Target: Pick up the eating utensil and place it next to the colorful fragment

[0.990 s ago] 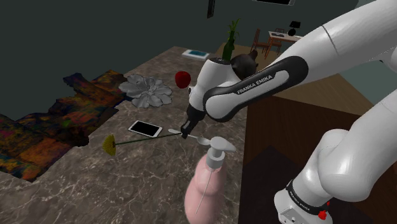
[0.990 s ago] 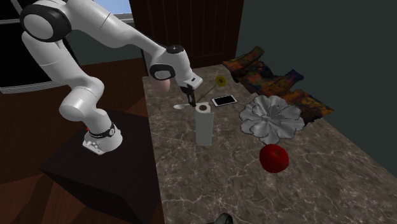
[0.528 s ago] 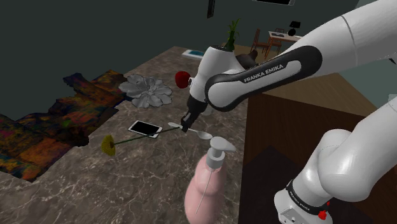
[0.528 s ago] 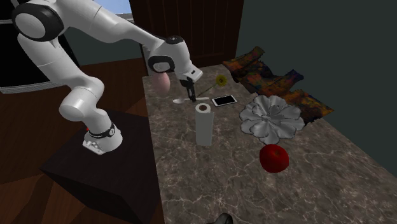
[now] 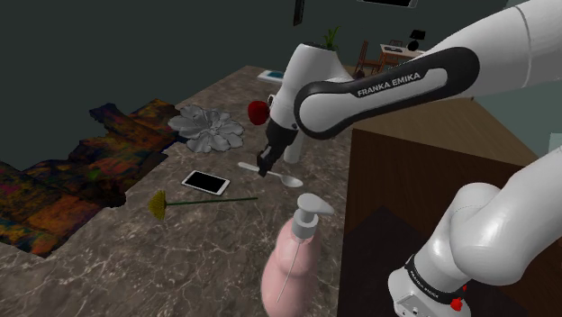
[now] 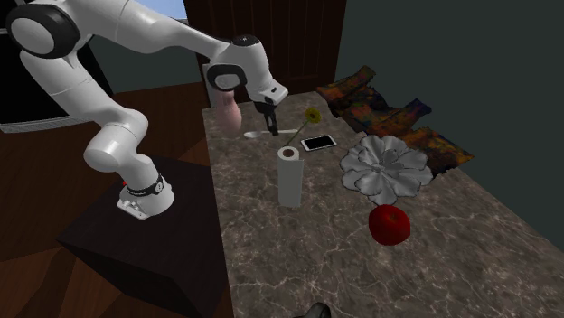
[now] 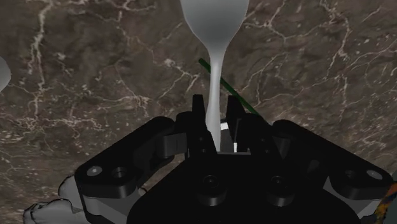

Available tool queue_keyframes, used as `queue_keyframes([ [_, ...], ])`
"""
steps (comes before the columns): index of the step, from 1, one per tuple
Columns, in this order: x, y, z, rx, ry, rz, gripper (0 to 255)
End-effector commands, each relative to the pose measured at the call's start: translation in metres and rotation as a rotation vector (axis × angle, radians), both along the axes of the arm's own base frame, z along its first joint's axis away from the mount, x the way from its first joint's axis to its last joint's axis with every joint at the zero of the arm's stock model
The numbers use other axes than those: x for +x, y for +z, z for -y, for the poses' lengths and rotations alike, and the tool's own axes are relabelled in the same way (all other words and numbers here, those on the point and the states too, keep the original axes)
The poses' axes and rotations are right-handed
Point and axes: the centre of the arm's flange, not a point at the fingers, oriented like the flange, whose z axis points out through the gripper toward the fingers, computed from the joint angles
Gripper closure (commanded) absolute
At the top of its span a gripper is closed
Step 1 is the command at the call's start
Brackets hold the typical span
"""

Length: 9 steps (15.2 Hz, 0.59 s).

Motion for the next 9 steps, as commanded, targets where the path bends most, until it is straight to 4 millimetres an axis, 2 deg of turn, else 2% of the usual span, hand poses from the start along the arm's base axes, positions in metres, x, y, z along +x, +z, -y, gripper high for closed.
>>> queue_keyframes([
  [1, 0.0, 0.011, 0.0, 0.0, 0.0, 0.0, 255],
  [9, 0.0, 0.053, 0.0, 0.0, 0.0, 0.0, 255],
])
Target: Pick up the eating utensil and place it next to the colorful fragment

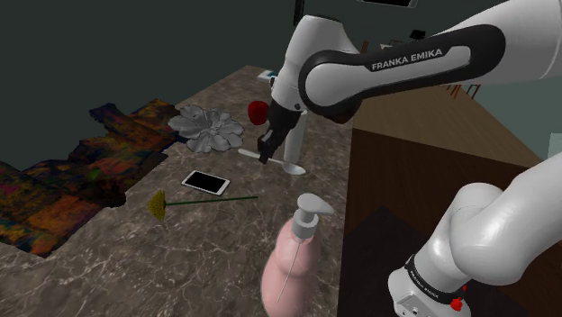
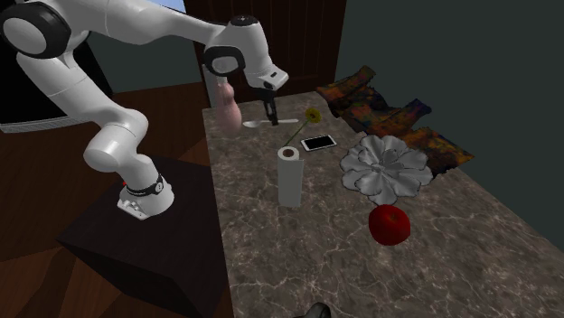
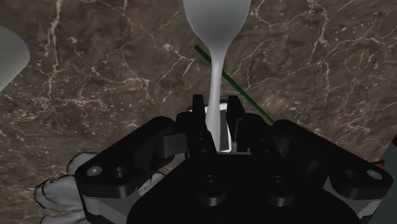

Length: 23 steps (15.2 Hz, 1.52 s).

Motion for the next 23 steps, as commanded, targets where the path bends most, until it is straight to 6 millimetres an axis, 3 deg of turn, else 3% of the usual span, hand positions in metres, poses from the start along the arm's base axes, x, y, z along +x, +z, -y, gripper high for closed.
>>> queue_keyframes([
  [1, 0.0, 0.011, 0.0, 0.0, 0.0, 0.0, 255],
  [16, 0.0, 0.087, 0.0, 0.0, 0.0, 0.0, 255],
  [23, -0.003, 0.087, -0.092, 0.0, 0.0, 0.0, 255],
])
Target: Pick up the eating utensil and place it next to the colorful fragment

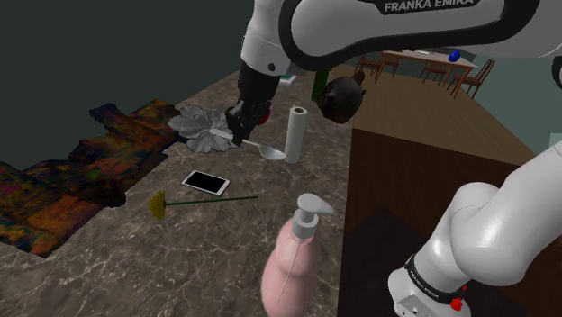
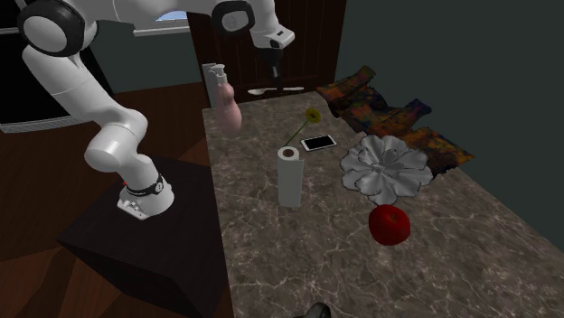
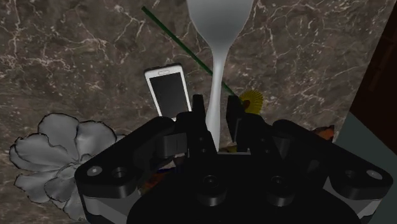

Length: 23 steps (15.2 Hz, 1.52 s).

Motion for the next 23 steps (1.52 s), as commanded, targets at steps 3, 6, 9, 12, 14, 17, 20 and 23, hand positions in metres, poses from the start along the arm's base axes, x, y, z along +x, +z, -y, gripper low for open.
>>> queue_keyframes([
  [3, 0.0, -0.001, -0.052, 0.001, -0.002, -0.001, 255],
  [6, -0.002, -0.001, -0.091, 0.001, -0.002, -0.001, 255],
  [9, -0.003, -0.001, -0.131, 0.001, -0.002, -0.001, 255],
  [12, -0.004, -0.001, -0.17, 0.001, -0.002, -0.001, 255],
  [14, -0.005, -0.001, -0.197, 0.001, -0.002, -0.001, 255],
  [17, -0.006, -0.001, -0.236, 0.001, -0.002, -0.001, 255],
  [20, -0.007, -0.001, -0.276, 0.001, -0.002, -0.001, 255],
  [23, -0.008, -0.006, -0.3, 0.001, -0.002, -0.001, 255],
])
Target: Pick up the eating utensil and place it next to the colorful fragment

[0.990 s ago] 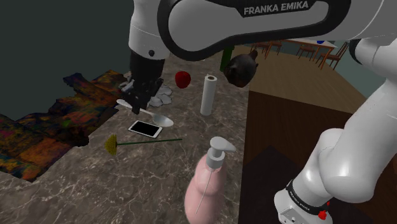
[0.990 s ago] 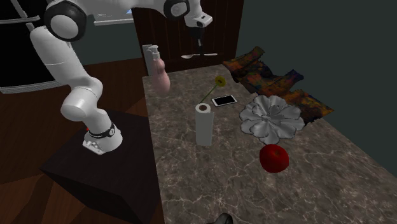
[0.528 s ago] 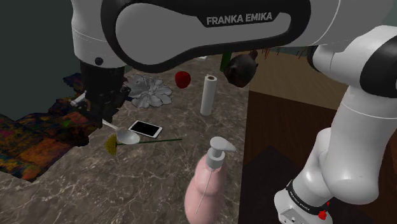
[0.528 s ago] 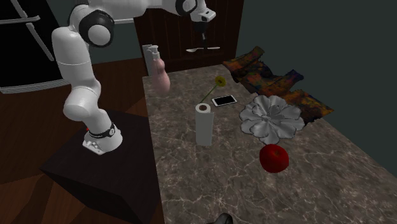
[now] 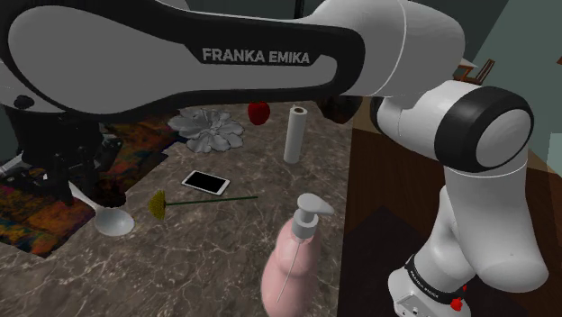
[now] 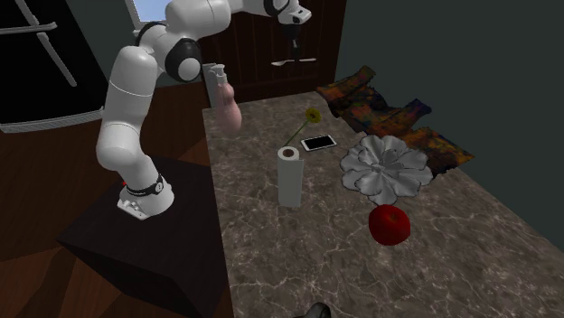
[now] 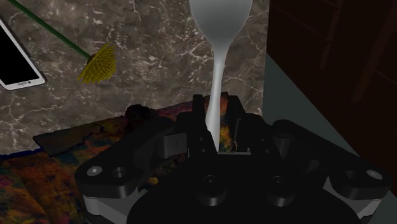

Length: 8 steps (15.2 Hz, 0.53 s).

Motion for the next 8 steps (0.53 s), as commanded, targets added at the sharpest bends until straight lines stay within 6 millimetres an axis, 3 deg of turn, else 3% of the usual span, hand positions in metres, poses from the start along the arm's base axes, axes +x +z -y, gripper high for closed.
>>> queue_keyframes([
  [1, -0.001, -0.008, -0.006, 0.0, -0.001, 0.001, 255],
  [8, -0.001, -0.045, -0.006, 0.0, -0.001, 0.001, 255],
])
